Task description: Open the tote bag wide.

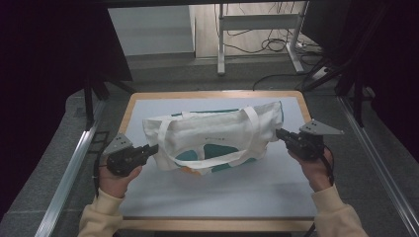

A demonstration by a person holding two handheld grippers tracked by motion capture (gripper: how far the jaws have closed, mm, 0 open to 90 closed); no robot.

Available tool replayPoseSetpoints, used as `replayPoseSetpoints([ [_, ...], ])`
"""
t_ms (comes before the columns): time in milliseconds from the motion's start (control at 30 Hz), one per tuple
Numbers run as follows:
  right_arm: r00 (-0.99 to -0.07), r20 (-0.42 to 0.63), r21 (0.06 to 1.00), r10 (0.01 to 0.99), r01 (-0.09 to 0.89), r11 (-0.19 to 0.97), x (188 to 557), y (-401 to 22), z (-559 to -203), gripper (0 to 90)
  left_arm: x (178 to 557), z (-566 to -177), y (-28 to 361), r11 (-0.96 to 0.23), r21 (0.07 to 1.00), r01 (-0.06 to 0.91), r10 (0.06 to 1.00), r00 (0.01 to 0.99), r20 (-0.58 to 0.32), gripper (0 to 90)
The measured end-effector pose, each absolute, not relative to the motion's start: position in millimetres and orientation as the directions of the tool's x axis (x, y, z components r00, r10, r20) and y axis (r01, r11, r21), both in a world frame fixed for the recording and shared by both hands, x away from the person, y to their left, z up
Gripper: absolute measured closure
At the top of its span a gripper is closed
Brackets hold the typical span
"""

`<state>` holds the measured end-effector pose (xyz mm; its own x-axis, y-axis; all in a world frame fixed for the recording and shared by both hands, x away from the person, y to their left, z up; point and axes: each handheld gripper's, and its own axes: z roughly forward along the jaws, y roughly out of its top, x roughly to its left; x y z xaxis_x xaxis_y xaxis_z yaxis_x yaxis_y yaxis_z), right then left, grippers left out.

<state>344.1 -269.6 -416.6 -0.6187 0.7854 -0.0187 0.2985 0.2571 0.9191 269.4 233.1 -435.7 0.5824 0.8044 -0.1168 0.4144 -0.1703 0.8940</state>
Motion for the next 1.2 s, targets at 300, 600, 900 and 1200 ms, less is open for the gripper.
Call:
replayPoseSetpoints([
  [300,-0.620,0.004,0.905,0.785,0.335,0.260,343,-268,-437,85.5,270,-447,229,-0.189,0.881,0.433,0.804,0.584,-0.115,82.9],
  [600,-0.624,0.022,0.897,0.781,0.357,0.260,340,-269,-448,85.6,266,-456,228,-0.193,0.881,0.431,0.801,0.588,-0.112,83.1],
  [900,-0.623,0.035,0.879,0.782,0.390,0.272,341,-266,-465,85.5,268,-469,224,-0.218,0.861,0.460,0.801,0.589,-0.111,83.7],
  [1200,-0.621,0.058,0.875,0.781,0.409,0.260,342,-265,-475,85.6,268,-474,223,-0.227,0.856,0.465,0.805,0.584,-0.104,84.0],
])
